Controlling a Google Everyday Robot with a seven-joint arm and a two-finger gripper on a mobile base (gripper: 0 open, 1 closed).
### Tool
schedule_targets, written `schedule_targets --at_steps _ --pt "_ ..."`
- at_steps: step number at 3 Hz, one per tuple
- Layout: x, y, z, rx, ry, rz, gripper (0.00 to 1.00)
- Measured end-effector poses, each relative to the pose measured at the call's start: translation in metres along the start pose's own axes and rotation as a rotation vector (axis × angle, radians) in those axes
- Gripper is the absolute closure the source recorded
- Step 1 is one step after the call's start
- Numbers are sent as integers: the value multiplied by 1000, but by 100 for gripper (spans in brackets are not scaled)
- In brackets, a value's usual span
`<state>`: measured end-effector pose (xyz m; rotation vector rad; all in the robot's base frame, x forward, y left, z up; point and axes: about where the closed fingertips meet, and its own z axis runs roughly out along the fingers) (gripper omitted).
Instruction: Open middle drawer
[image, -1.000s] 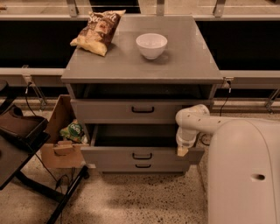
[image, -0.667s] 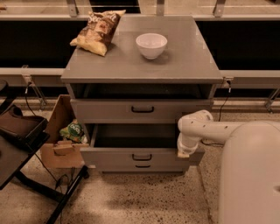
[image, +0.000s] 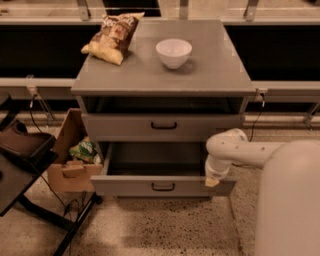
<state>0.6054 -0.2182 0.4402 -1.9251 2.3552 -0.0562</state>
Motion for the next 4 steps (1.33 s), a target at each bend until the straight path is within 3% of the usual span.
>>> schedule_targets --at_steps 3,4 --pt "15 45 -6 -4 -12 50 100" --pt "15 45 -6 -4 -12 52 100"
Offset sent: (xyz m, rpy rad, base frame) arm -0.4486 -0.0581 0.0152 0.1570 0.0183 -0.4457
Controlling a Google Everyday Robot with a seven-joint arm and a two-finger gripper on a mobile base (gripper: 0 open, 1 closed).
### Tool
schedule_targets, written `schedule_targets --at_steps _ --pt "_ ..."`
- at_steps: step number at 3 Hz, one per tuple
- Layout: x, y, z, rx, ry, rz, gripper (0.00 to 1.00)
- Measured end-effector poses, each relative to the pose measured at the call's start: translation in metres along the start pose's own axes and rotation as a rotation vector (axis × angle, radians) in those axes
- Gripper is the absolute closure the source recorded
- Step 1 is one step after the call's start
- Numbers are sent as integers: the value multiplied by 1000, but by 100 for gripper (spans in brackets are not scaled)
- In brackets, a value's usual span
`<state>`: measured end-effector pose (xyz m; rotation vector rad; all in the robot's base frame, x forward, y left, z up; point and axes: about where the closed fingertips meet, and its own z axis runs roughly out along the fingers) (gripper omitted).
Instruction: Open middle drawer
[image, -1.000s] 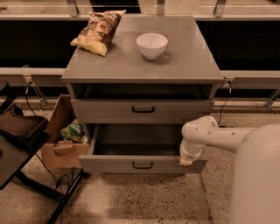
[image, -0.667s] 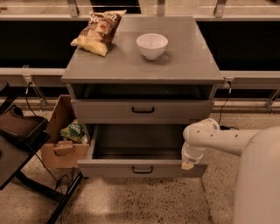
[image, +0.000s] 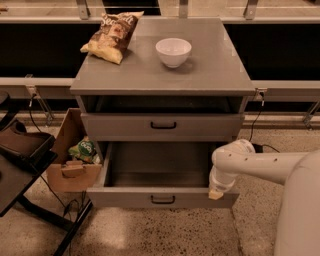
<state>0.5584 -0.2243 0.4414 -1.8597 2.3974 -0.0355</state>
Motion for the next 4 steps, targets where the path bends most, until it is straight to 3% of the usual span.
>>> schedule_targets --at_steps 1,3,4 --pt "9 24 -3 -4 -7 22 100" --pt "13 34 -4 -6 -13 30 100" --pt "13 34 -4 -6 -13 30 81"
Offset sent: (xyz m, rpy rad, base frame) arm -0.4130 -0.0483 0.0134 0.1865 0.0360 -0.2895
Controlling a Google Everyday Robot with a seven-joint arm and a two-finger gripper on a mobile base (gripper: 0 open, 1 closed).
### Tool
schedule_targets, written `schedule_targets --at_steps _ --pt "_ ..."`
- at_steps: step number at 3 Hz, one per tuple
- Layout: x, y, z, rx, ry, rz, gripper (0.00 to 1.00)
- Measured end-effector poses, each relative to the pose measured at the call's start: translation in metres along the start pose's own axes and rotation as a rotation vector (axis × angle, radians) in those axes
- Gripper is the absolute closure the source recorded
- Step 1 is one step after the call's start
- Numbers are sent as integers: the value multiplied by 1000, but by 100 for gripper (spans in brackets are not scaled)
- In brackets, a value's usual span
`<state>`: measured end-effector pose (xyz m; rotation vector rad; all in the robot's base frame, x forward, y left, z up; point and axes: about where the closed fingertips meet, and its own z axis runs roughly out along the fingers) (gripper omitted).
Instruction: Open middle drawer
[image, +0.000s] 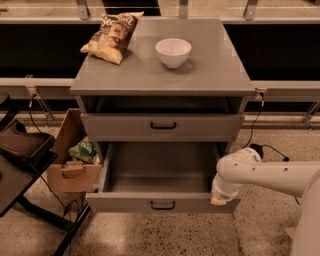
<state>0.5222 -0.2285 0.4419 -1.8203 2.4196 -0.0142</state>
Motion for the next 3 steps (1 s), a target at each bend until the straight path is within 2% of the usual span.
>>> schedule_targets --at_steps 3 --pt "0 0 0 0 0 0 11"
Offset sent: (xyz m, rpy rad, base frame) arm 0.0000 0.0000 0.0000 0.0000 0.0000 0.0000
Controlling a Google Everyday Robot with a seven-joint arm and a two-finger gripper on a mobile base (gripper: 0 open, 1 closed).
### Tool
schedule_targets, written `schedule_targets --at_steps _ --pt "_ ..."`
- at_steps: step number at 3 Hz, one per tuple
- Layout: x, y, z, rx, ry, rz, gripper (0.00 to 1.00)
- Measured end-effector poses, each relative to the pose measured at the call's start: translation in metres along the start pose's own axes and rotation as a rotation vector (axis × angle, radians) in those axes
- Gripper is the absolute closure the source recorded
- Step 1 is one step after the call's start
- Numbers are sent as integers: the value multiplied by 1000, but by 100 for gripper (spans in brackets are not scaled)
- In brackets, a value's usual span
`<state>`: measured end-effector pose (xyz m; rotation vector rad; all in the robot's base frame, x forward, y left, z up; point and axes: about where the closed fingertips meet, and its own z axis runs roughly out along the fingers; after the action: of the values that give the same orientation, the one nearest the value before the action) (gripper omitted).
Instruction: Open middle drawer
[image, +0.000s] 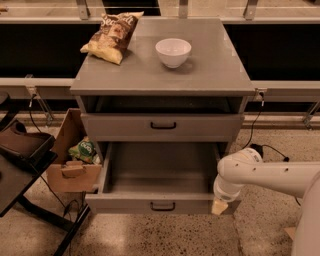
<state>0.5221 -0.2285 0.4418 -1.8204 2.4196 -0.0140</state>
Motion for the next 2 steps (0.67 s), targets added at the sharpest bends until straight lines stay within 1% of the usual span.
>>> schedule_targets --at_steps 1,2 --pt "0 0 0 0 0 0 0" --pt "-1 -5 -1 -3 -10 6 0"
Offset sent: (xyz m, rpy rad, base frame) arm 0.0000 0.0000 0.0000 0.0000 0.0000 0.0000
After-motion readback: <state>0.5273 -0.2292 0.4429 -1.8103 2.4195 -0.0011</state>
